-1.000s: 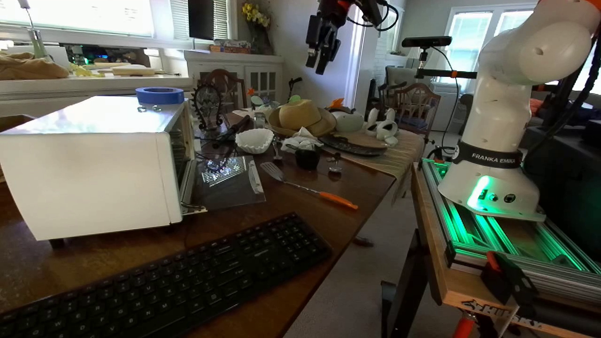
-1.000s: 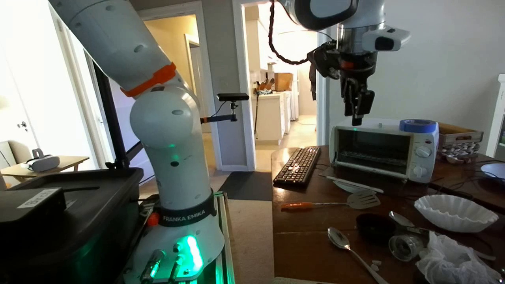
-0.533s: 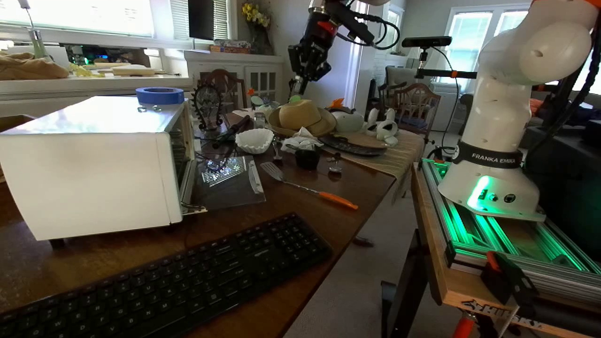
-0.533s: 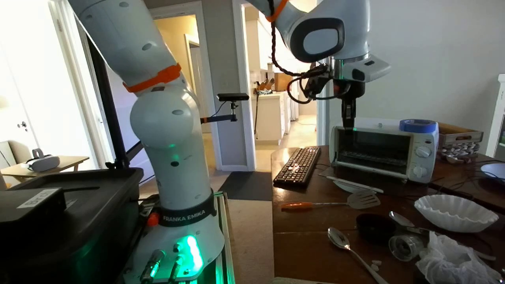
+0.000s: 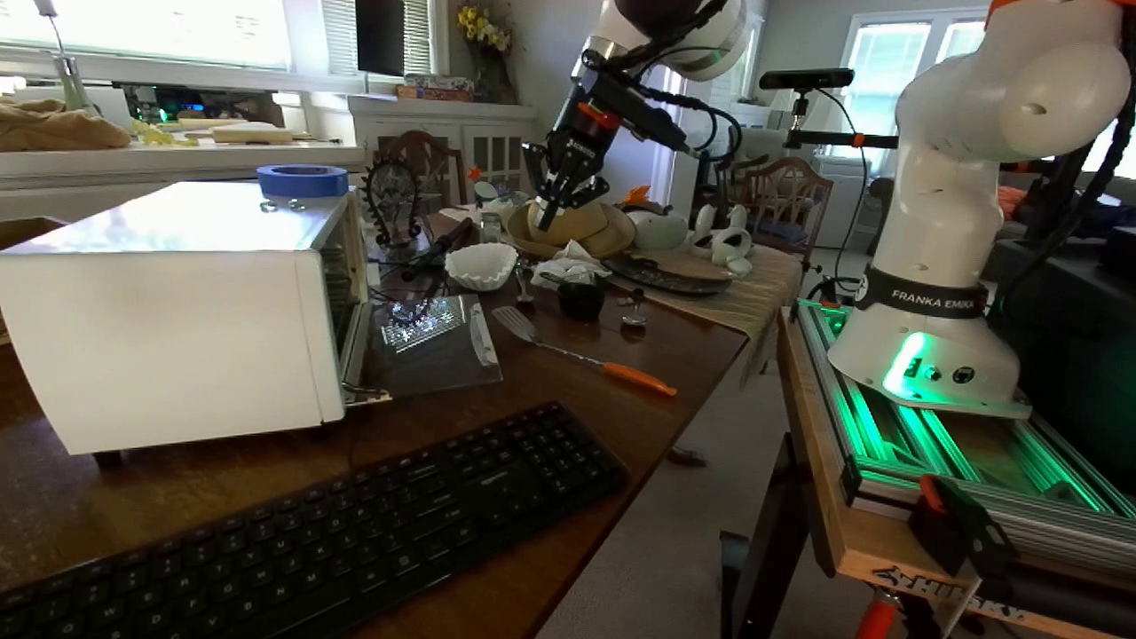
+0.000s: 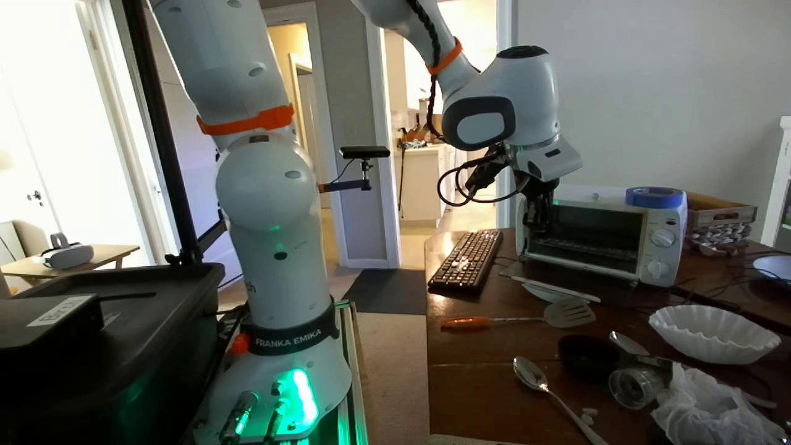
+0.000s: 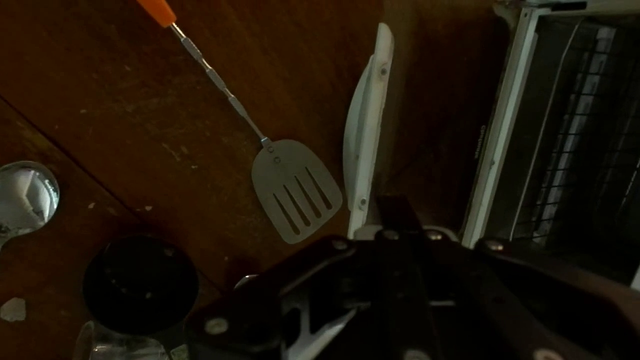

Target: Close the oven door.

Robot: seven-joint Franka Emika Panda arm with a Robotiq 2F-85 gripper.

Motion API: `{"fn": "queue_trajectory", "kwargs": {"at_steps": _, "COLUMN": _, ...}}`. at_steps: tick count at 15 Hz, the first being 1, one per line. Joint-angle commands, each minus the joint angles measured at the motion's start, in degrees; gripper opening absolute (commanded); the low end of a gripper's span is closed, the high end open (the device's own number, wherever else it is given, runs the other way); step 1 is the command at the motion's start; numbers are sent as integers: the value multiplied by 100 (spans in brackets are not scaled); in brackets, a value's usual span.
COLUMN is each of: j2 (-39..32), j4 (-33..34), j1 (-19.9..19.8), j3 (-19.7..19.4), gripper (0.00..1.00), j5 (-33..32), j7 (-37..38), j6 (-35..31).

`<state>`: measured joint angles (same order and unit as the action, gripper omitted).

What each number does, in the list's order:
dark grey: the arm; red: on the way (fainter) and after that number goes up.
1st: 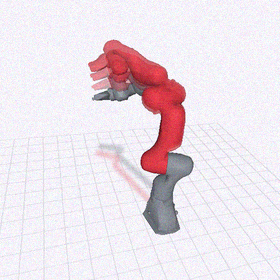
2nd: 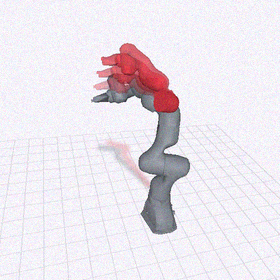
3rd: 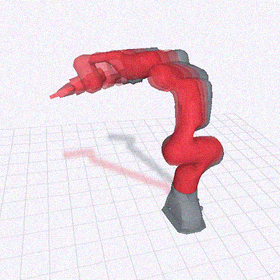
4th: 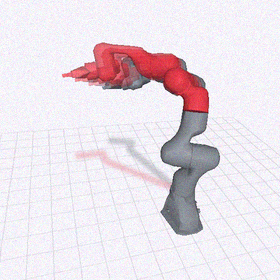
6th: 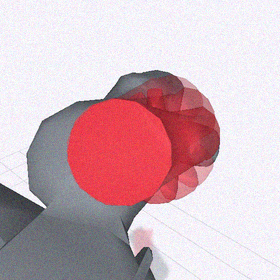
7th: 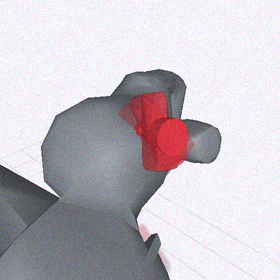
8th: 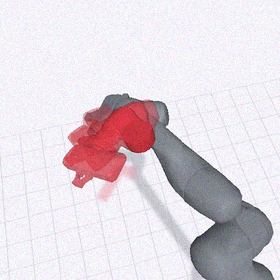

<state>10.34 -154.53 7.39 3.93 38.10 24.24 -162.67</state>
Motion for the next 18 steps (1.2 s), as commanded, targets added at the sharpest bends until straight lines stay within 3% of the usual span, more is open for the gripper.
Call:
{"fn": "queue_trajectory", "kwargs": {"at_steps": 1, "j2": -8, "j4": 7, "j1": -50, "j3": 45, "gripper": 1, "j5": -3, "j7": 16, "j6": 11}}
{"fn": "queue_trajectory", "kwargs": {"at_steps": 5, "j2": -91, "j4": 30, "j1": -26, "j3": -2, "gripper": 0, "j5": 104, "j7": -83, "j6": -26}}
{"fn": "queue_trajectory", "kwargs": {"at_steps": 8, "j2": -309, "j4": 57, "j1": 261, "j3": -170, "gripper": 0, "j5": 798, "j7": -707, "j6": -227}}
{"fn": "queue_trajectory", "kwargs": {"at_steps": 12, "j2": -595, "j4": 149, "j1": 466, "j3": -306, "gripper": 0, "j5": 2136, "j7": -1851, "j6": -180}}
{"fn": "queue_trajectory", "kwargs": {"at_steps": 18, "j2": -1248, "j4": 490, "j1": 416, "j3": -283, "gripper": 0, "j5": 4116, "j7": -3804, "j6": -170}}
